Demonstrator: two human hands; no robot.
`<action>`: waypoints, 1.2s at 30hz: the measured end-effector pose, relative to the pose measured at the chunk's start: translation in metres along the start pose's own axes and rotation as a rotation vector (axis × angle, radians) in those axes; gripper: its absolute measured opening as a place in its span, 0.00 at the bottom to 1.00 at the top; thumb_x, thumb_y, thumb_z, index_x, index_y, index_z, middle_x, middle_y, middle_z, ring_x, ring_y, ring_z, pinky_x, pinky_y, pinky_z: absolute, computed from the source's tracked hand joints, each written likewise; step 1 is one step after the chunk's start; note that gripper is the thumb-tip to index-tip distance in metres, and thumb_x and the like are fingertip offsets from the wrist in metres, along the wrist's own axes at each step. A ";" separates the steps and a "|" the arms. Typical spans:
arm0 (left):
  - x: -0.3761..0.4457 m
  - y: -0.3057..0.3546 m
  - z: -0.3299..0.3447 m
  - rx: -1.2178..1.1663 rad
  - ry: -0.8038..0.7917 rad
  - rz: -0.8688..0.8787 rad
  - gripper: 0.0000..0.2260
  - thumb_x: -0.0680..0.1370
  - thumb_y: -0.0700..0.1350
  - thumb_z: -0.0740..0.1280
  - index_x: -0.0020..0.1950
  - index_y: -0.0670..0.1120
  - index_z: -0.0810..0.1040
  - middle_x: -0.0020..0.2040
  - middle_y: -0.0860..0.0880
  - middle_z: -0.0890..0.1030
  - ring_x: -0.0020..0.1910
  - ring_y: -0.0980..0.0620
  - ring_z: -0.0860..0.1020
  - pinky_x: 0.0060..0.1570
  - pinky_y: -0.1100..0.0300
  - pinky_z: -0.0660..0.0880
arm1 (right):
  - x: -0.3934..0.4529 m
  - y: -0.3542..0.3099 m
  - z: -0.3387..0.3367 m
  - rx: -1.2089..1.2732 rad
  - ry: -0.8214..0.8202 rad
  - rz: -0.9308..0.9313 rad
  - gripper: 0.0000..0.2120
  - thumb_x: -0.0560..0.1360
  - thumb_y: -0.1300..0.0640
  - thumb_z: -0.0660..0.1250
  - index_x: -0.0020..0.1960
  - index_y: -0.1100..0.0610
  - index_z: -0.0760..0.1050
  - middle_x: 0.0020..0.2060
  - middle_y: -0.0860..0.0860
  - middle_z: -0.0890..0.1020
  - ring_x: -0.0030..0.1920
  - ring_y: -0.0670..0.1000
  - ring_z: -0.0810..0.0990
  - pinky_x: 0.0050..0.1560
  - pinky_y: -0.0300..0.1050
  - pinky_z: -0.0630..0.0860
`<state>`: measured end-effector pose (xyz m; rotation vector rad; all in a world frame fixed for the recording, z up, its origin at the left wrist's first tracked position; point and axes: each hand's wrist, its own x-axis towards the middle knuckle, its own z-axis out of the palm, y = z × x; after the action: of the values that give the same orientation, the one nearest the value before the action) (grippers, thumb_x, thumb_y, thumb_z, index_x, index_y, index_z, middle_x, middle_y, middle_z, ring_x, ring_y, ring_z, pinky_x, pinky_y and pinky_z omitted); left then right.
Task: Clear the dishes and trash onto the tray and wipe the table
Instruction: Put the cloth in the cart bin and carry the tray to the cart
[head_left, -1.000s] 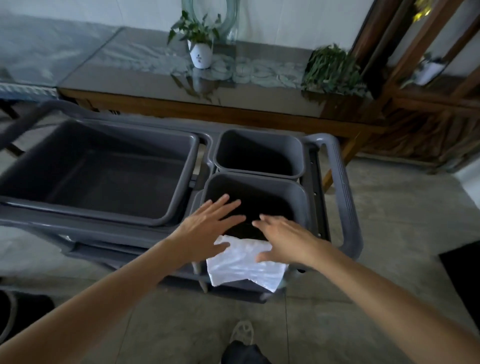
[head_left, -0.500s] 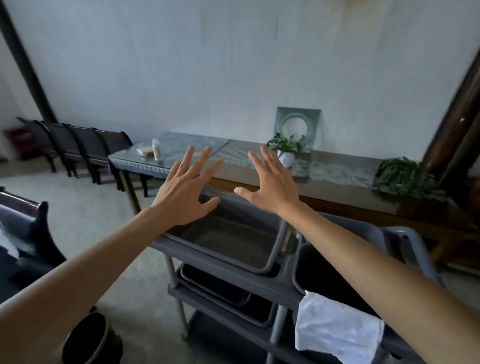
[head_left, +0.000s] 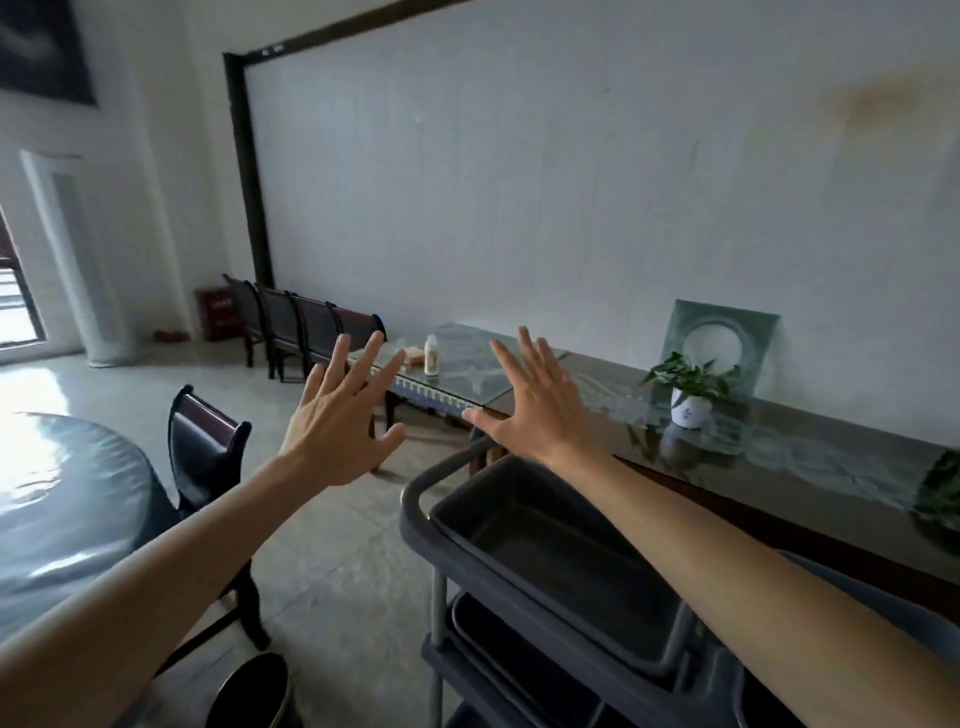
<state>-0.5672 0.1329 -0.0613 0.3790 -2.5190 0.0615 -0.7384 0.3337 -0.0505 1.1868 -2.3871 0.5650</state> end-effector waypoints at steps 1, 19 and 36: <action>0.001 -0.012 0.003 0.012 0.009 -0.014 0.41 0.76 0.62 0.66 0.82 0.59 0.45 0.82 0.54 0.38 0.80 0.44 0.35 0.78 0.38 0.48 | 0.012 -0.008 0.008 0.018 0.004 -0.022 0.47 0.74 0.27 0.64 0.84 0.41 0.45 0.84 0.49 0.40 0.83 0.54 0.40 0.80 0.62 0.48; -0.229 -0.321 -0.054 0.303 -0.045 -0.786 0.39 0.78 0.62 0.63 0.80 0.62 0.40 0.81 0.56 0.35 0.79 0.48 0.31 0.78 0.44 0.40 | 0.105 -0.381 0.260 0.416 -0.315 -0.604 0.46 0.73 0.25 0.63 0.83 0.40 0.49 0.84 0.47 0.46 0.84 0.52 0.45 0.81 0.59 0.54; -0.560 -0.550 -0.111 0.050 -0.101 -1.666 0.33 0.79 0.47 0.66 0.82 0.52 0.56 0.82 0.45 0.55 0.81 0.40 0.50 0.77 0.45 0.53 | 0.013 -0.680 0.483 0.533 -1.073 -0.446 0.36 0.81 0.46 0.67 0.83 0.51 0.55 0.80 0.54 0.65 0.79 0.57 0.64 0.77 0.52 0.63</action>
<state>0.0905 -0.2368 -0.3040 2.2822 -1.5418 -0.5297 -0.2796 -0.3049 -0.3284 2.7134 -2.6279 0.4825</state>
